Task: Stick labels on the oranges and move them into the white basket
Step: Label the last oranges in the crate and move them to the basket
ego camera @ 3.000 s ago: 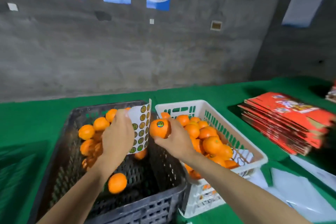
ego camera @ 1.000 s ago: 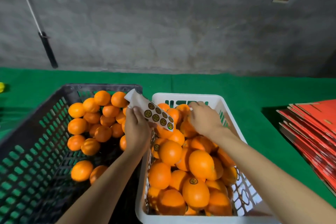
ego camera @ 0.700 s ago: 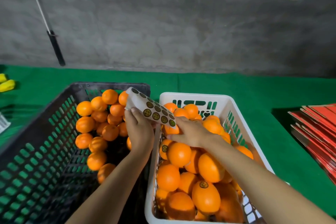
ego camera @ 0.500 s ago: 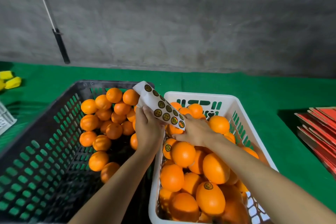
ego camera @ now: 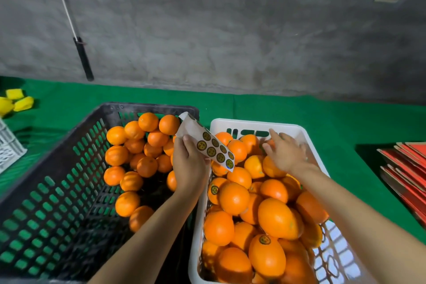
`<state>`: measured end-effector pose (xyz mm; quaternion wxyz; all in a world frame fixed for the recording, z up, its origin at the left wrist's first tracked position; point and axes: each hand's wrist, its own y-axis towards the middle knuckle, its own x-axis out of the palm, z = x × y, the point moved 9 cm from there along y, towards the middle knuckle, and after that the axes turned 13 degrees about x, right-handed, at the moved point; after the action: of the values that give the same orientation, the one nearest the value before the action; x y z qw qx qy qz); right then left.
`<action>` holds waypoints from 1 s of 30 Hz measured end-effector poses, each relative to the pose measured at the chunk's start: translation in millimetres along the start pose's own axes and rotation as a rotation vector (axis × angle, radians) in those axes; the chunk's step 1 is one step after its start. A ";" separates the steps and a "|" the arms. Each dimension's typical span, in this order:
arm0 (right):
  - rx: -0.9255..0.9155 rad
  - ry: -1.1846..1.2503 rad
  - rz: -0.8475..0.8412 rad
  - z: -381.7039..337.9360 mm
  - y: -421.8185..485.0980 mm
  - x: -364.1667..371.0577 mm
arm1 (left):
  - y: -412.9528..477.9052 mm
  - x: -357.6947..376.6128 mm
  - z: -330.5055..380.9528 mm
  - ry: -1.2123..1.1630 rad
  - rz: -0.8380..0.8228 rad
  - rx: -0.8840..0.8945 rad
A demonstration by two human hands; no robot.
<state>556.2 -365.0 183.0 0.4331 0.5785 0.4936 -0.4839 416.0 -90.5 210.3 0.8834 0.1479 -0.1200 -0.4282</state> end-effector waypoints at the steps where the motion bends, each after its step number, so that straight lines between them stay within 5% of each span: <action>1: -0.057 0.065 -0.004 -1.9 -7.0 -5.1 | 0.2 -1.0 0.1 -0.002 0.003 0.005; 4: -0.369 0.262 -0.178 -17.4 -61.9 -9.6 | 0.7 -1.9 -1.8 0.006 -0.004 0.009; 8: -0.626 0.007 -0.352 -21.1 -146.6 18.8 | -0.6 -1.3 -1.5 0.029 -0.011 0.004; 12: -0.484 -0.064 -0.196 -37.3 -159.3 27.4 | -6.1 1.7 7.7 0.094 -0.040 0.033; 19: -0.574 -0.316 -0.027 -74.6 -168.0 31.6 | -9.7 -4.4 10.1 0.134 -0.047 0.026; 26: -0.363 0.095 0.038 -49.4 -103.8 -37.9 | -4.8 -13.1 -3.4 0.013 0.029 -0.066; 30: -0.310 0.019 0.158 -44.2 -37.7 -80.9 | -3.6 -14.2 -8.8 -0.017 0.063 -0.078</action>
<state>521.1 -328.8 268.9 0.5492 0.5462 0.5194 -0.3609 407.8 -80.0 199.6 0.9004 0.1061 -0.1152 -0.4059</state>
